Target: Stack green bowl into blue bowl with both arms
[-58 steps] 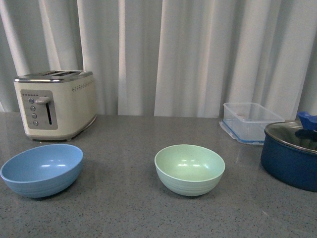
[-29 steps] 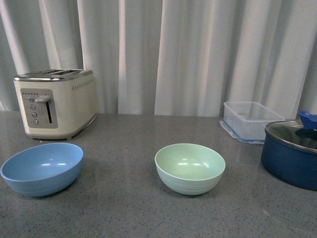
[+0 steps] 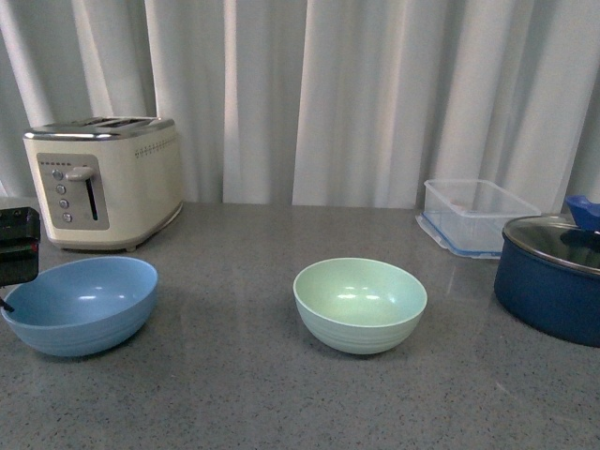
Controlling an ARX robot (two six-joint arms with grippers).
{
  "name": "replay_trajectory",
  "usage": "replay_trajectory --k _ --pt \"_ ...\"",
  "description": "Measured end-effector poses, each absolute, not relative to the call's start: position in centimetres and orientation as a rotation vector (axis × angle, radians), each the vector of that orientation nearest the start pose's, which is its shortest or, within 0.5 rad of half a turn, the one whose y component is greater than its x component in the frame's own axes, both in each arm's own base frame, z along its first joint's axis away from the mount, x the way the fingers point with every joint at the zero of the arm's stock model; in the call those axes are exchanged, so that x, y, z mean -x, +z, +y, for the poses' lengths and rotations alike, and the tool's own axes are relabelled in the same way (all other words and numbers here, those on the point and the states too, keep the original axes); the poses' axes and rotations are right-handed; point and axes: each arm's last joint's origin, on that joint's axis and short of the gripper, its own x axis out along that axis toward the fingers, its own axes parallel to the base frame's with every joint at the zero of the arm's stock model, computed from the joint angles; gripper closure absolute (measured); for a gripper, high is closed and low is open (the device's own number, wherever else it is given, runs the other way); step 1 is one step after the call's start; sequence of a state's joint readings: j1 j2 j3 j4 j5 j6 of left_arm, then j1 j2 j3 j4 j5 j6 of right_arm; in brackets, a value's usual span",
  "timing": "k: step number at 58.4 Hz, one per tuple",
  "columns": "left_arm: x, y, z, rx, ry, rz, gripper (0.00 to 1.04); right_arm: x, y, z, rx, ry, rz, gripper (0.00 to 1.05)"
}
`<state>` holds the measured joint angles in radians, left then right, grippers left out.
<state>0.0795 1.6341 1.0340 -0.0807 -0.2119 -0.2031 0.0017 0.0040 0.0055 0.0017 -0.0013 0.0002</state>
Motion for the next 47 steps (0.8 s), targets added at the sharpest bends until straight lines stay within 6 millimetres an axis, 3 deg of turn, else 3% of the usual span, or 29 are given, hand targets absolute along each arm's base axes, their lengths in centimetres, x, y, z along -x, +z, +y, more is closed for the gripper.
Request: replay_trajectory --k 21,37,47 --pt "-38.4 19.4 3.0 0.149 0.334 0.686 0.07 -9.8 16.5 0.0 0.000 0.003 -0.003 0.10" --pt "-39.5 18.5 1.7 0.128 0.321 0.707 0.08 -9.8 16.5 0.0 0.000 0.003 -0.003 0.10" --pt "-39.7 17.4 1.3 0.114 0.337 0.736 0.39 -9.8 16.5 0.0 0.000 0.003 -0.003 0.10"
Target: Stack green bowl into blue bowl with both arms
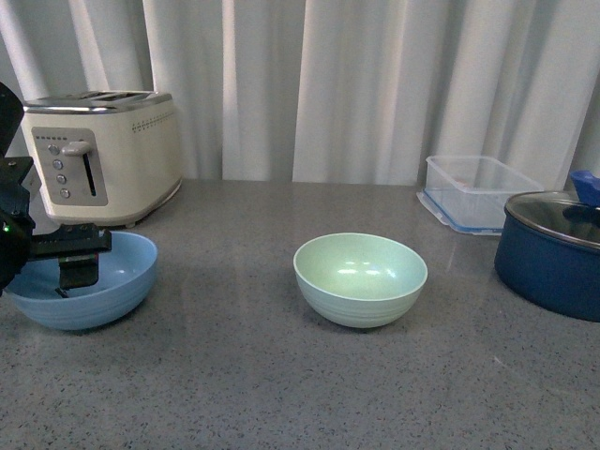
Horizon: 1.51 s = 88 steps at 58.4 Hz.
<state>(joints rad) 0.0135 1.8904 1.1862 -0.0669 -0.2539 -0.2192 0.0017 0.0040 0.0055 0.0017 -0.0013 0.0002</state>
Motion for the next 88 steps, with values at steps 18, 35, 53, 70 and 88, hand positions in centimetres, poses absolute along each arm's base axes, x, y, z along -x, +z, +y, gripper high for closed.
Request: replay_trajectory --k 18,35,53,70,88 --pt "-39.5 17.3 1.5 0.123 0.373 0.730 0.84 -9.8 16.5 0.0 0.000 0.003 -0.003 0.10" --pt "-38.7 21.1 1.2 0.143 0.357 0.623 0.99 -9.8 16.5 0.0 0.000 0.003 -0.003 0.10" --pt "-37.6 23.6 -2.6 0.197 0.244 0.596 0.99 -9.8 16.5 0.0 0.000 0.003 -0.003 0.10" --pt "-39.1 22.4 -6.7 0.216 0.171 0.624 0.99 -9.8 16.5 0.0 0.000 0.003 -0.003 0.10" --pt "-40.5 21.0 -8.3 0.202 0.148 0.652 0.99 -9.8 16.5 0.0 0.000 0.003 -0.003 0.10"
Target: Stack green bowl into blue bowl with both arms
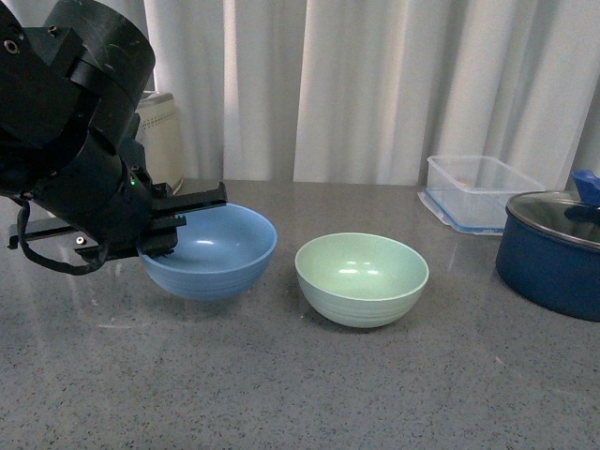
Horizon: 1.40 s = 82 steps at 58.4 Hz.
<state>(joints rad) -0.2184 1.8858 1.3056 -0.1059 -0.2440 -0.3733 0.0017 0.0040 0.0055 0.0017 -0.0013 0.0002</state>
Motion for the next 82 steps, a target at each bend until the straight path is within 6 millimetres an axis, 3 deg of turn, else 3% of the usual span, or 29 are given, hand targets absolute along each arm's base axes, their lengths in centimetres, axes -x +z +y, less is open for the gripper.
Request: replay_trajectory --k 25,44,57,65,72,75,82 --pt "-42.2 18.4 -9.1 0.203 0.128 0.689 0.99 -9.8 16.5 0.0 0.000 0.003 -0.003 0.10" --pt "-42.7 18.1 -9.9 0.213 0.110 0.690 0.99 -9.8 16.5 0.0 0.000 0.003 -0.003 0.10" --pt "-42.0 18.6 -9.5 0.199 0.107 0.687 0.65 -9.8 16.5 0.0 0.000 0.003 -0.003 0.10" --pt "-40.6 20.7 -8.7 0.186 0.123 0.628 0.44 -9.8 16.5 0.0 0.000 0.003 -0.003 0.10" --pt "-37.4 24.8 -7.4 0.172 0.150 0.493 0.15 -9.8 16.5 0.0 0.000 0.003 -0.003 0.10" --pt "-36.0 25.7 -7.0 0.159 0.155 0.459 0.07 -9.8 16.5 0.0 0.000 0.003 -0.003 0.10" --pt "-32.2 26.5 -6.7 0.123 0.157 0.430 0.07 -9.8 16.5 0.0 0.000 0.003 -0.003 0.10"
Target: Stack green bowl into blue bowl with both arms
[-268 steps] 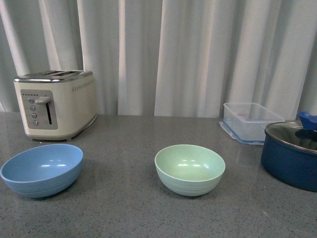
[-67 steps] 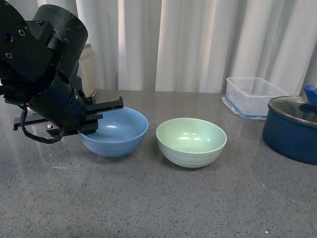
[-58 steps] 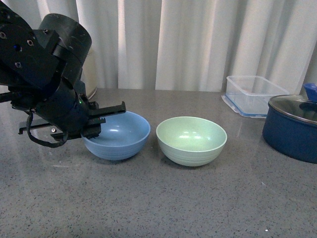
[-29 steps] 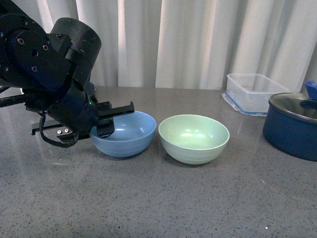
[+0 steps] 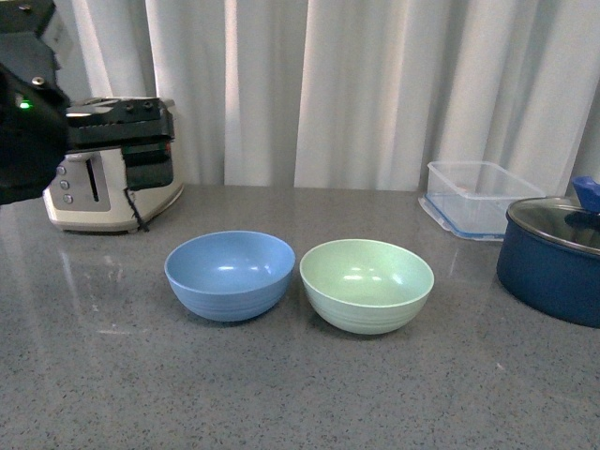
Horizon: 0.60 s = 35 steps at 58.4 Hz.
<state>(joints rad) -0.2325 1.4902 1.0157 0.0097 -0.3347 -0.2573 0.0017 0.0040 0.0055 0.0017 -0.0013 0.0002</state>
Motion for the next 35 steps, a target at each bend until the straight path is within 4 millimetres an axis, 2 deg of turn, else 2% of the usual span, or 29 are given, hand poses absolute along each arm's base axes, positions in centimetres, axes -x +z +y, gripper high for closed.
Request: replay_trajectory --k 3,5,9,26,30,35 --pt "-31.0 26.5 -6.7 0.101 0.157 0.425 0.07 -9.8 16.5 0.0 0.000 0.003 -0.003 0.10" --pt "-29.4 26.4 -6.6 0.087 0.157 0.421 0.07 -9.8 16.5 0.0 0.000 0.003 -0.003 0.10" --pt "-28.4 26.4 -6.5 0.079 0.148 0.414 0.07 -9.8 16.5 0.0 0.000 0.003 -0.003 0.10" --pt "-28.2 26.4 -6.6 0.065 0.141 0.414 0.07 -9.8 16.5 0.0 0.000 0.003 -0.003 0.10" --pt "-27.9 25.6 -6.1 0.057 0.023 0.237 0.20 -9.8 16.5 0.0 0.000 0.003 -0.003 0.10" --pt "-26.4 24.2 -5.3 0.039 -0.011 0.089 0.34 -9.8 16.5 0.0 0.000 0.003 -0.003 0.10"
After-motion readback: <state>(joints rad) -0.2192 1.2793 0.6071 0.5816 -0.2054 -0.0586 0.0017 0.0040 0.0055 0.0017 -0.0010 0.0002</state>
